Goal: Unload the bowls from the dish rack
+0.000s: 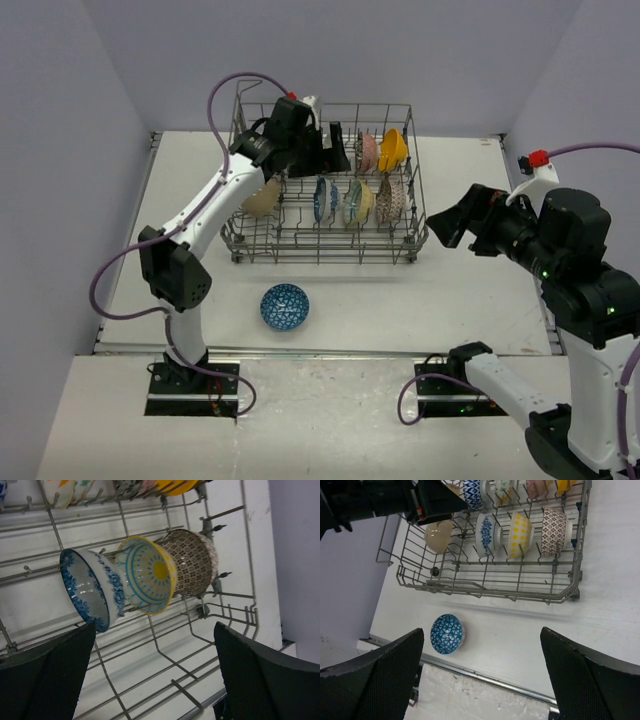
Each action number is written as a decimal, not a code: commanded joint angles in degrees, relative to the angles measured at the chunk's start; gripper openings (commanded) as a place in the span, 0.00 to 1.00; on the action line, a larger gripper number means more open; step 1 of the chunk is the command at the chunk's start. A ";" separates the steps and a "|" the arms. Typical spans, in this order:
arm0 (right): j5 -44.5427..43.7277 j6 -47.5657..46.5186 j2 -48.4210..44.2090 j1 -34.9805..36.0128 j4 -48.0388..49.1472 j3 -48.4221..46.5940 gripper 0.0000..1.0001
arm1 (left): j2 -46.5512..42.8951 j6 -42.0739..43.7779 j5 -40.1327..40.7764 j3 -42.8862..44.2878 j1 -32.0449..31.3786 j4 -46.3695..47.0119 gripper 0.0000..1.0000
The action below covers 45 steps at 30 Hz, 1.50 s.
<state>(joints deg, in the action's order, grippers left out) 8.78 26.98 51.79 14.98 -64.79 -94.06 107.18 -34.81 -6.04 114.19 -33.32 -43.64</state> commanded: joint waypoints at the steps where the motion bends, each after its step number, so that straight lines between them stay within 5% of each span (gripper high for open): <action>1: 2.73 0.26 -2.04 -0.04 2.56 2.47 0.99 | 1.71 0.54 -14.24 -0.81 4.49 4.25 1.00; 8: 7.92 0.88 -5.91 0.05 4.68 6.96 0.99 | 5.24 -0.43 -21.11 -3.88 8.45 9.09 1.00; 20: 10.12 0.88 -6.26 -0.04 5.29 6.26 0.99 | 6.99 -5.80 -25.61 -14.70 9.59 19.29 0.79; 45: 9.77 -2.63 -6.88 -0.04 4.68 4.68 0.99 | 11.48 -11.42 -30.17 -19.88 9.77 31.16 0.23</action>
<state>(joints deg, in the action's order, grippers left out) 17.54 25.82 44.36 14.98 -61.23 -88.01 117.99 -45.39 -34.15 93.82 -24.10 -15.77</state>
